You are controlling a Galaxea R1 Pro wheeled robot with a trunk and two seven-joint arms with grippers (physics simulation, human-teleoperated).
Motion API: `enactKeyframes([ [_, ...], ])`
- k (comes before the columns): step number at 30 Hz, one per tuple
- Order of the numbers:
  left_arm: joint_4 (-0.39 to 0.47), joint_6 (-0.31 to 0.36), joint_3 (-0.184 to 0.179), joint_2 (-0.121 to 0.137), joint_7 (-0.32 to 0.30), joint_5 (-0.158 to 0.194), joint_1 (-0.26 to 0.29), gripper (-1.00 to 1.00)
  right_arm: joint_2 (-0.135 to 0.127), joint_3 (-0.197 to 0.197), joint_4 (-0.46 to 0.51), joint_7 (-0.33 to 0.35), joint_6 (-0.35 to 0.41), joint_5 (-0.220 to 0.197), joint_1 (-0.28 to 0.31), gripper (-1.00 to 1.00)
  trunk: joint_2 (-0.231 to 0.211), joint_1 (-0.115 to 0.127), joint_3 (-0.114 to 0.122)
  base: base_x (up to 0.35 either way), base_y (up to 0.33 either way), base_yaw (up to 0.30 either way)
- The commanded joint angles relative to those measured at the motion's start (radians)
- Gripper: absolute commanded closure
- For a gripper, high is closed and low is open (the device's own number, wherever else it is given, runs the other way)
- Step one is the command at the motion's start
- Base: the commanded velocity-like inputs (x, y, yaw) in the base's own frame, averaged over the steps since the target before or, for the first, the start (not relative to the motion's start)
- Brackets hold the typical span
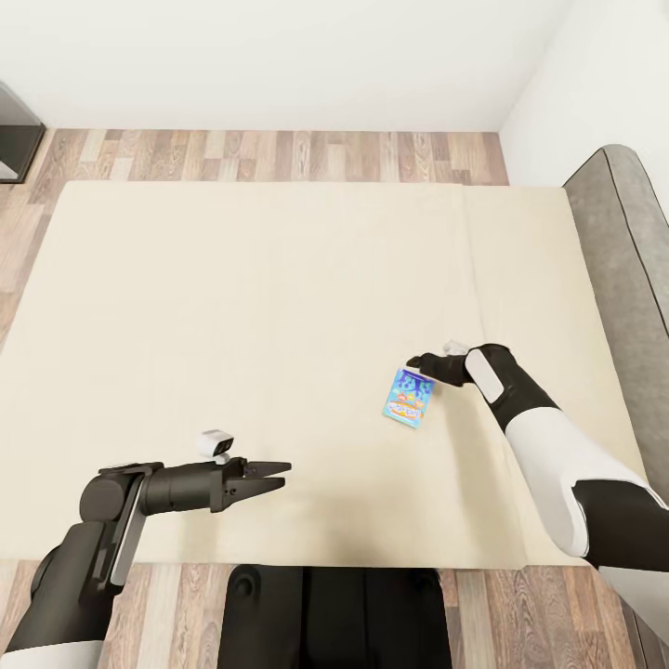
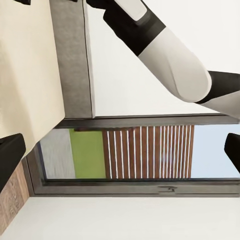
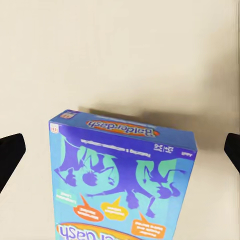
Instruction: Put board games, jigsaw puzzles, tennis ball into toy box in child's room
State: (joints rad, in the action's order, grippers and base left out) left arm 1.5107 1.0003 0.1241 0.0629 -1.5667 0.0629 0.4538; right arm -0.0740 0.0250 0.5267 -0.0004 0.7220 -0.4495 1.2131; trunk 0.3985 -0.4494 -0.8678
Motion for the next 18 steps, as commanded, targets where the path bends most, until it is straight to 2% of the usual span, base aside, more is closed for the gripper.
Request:
enactKeyframes([
  [1, 0.0, 0.011, 0.0, 0.0, -0.004, -0.001, 0.0, -1.0, -0.001, 0.002, 0.002, -0.001, 0.003, -0.002, 0.0, -1.0, 0.002, -0.001, -0.001, 0.0, 0.0, 0.0],
  [18, 0.0, 0.011, 0.0, 0.001, -0.004, 0.001, 0.0, -1.0, 0.0, 0.002, 0.01, -0.005, 0.002, -0.002, 0.001, -1.0, 0.002, -0.001, -0.001, 0.0, 0.0, 0.0],
])
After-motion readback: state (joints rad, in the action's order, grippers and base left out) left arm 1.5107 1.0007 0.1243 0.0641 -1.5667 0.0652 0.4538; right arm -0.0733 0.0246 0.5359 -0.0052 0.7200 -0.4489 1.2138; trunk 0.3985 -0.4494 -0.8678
